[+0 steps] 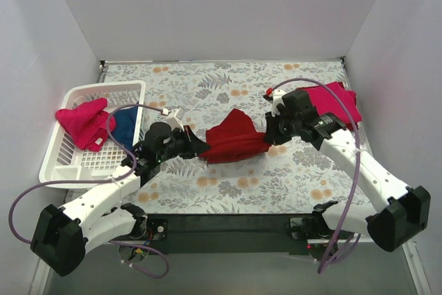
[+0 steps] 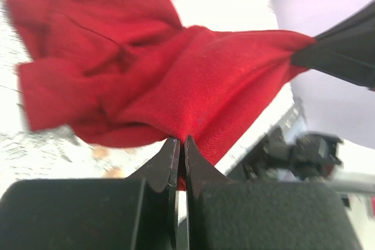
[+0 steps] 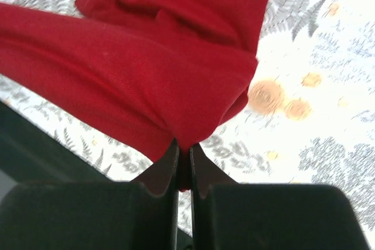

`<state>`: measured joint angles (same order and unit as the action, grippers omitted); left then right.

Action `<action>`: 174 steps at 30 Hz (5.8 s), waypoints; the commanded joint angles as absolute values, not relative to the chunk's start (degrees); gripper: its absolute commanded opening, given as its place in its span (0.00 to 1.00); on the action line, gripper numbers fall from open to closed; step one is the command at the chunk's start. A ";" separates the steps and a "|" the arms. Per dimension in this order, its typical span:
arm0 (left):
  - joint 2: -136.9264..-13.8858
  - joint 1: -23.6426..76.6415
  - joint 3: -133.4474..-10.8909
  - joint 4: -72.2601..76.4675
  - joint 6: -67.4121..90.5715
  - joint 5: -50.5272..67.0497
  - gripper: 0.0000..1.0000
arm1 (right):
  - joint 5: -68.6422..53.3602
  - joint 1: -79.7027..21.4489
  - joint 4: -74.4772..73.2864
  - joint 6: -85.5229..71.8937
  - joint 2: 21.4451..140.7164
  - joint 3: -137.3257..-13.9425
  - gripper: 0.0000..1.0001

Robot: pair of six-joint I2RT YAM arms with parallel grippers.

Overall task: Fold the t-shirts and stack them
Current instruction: Fold the tshirt, then neatly place the folded tshirt to the corner

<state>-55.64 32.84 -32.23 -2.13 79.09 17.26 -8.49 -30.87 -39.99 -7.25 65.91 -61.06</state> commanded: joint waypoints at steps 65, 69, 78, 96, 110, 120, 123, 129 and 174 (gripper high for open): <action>-87.98 29.62 -51.08 4.22 70.83 9.57 0.87 | -25.21 -14.51 -16.28 -6.59 86.31 -62.24 0.75; -87.63 31.46 -47.39 5.71 72.24 10.90 0.86 | -31.46 -12.31 -12.76 -7.73 87.36 -57.75 0.77; -91.67 32.25 -41.05 7.47 74.00 10.99 0.85 | -38.05 -8.35 -1.06 -11.86 91.40 -48.08 0.81; -100.46 32.26 -42.01 7.12 71.81 12.92 0.62 | -45.79 -11.15 16.08 -21.97 105.11 -48.95 0.85; -100.90 32.26 -42.01 7.64 70.93 13.36 0.61 | -42.28 -17.66 17.75 -24.61 111.53 -55.54 0.33; -95.02 32.34 -40.09 8.17 71.11 10.55 0.78 | -36.40 -16.61 1.64 -10.65 108.20 -65.37 0.01; -93.70 32.26 -39.03 7.56 70.93 8.62 0.78 | -32.53 -15.65 -8.06 -2.30 108.37 -74.60 0.01; -91.50 32.17 -37.09 7.56 70.84 7.47 0.79 | -28.31 -11.61 -23.72 7.73 109.16 -86.91 0.01; -92.64 32.17 -36.83 5.89 71.81 9.05 0.80 | -30.16 18.19 -48.96 28.39 106.52 -105.21 0.32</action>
